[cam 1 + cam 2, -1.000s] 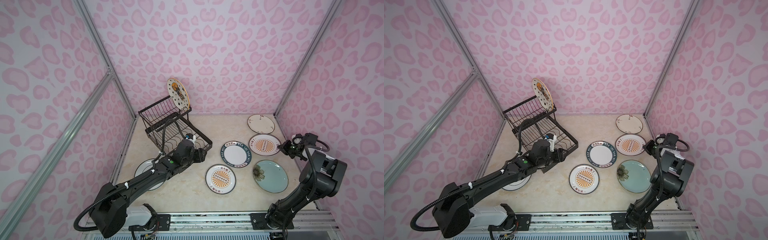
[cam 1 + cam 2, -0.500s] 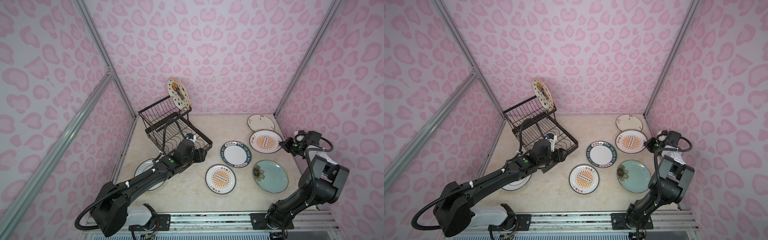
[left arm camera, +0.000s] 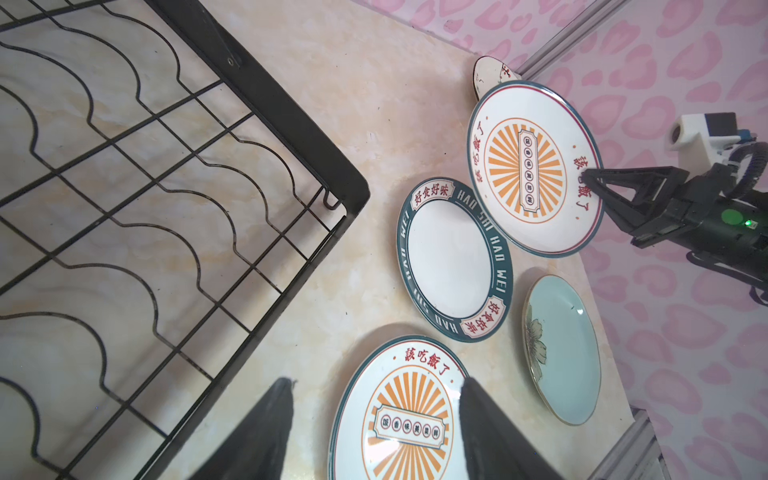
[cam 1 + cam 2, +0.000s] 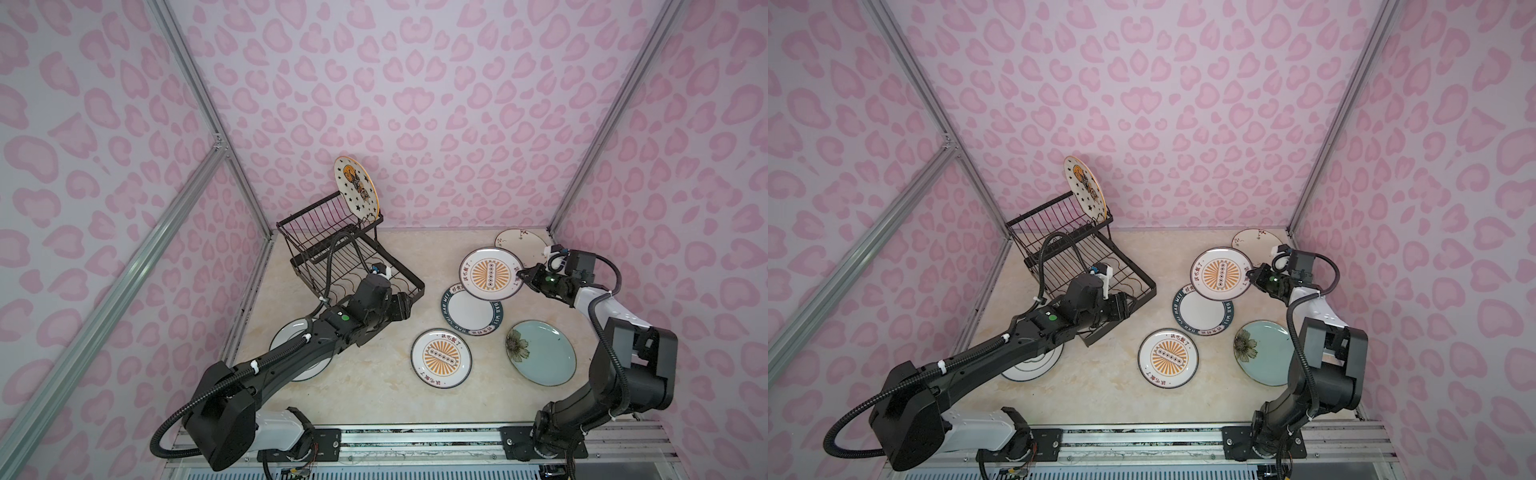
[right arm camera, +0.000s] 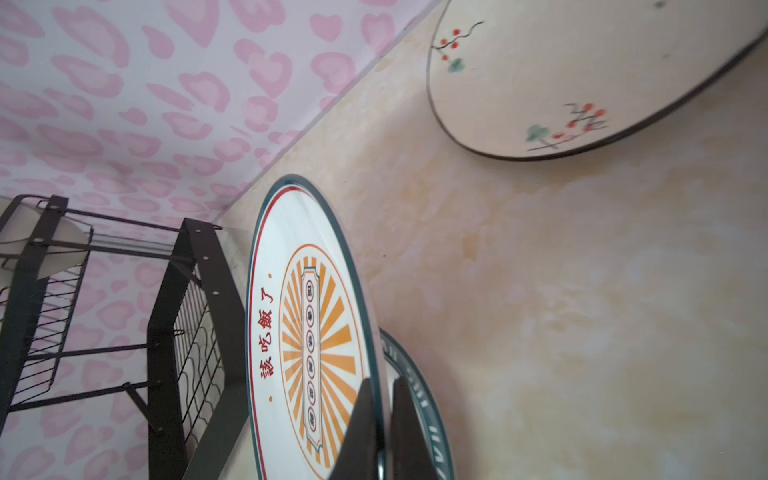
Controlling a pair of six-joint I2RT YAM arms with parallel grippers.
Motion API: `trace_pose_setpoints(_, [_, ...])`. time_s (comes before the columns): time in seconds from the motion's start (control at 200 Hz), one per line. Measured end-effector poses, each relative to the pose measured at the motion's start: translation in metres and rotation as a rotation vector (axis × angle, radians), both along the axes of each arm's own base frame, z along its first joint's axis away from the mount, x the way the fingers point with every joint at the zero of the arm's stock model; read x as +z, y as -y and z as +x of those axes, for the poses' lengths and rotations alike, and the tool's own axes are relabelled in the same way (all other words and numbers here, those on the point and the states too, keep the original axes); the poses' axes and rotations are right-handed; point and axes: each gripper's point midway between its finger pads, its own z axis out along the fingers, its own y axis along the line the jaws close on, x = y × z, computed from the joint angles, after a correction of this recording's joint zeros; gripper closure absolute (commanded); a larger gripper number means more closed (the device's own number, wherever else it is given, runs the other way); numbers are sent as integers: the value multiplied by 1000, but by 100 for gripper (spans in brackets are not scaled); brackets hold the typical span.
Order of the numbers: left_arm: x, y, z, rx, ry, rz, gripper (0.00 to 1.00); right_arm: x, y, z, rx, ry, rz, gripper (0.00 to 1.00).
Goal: Load the plates into the dish rack
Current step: 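Grasp the sunburst plate's rim with the right gripper and tilt it up, then lift the upright sunburst plate and carry it toward the rack with the right gripper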
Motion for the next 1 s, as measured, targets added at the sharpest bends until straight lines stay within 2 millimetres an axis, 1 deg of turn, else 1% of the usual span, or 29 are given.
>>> trace_pose_setpoints(0.245, [2,-18,5,30,-3,-15,34,27,-92,2,197,124,105,100])
trace_pose_setpoints(0.39, [10,-24,4,28,17,-58,34,52,-133,-3,307,202,158,100])
trace_pose_setpoints(0.49, [16,-28,5,32,31,-83,34,65,-153,-7,357,241,190,100])
trace_pose_setpoints(0.715, [33,-27,7,18,75,-136,35,75,-188,-19,446,253,224,100])
trace_pose_setpoints(0.83, [37,-27,9,20,87,-145,36,75,-200,-25,480,251,231,100])
trace_pose_setpoints(1.0, [38,-31,12,32,94,-148,38,76,-213,-32,512,245,239,100])
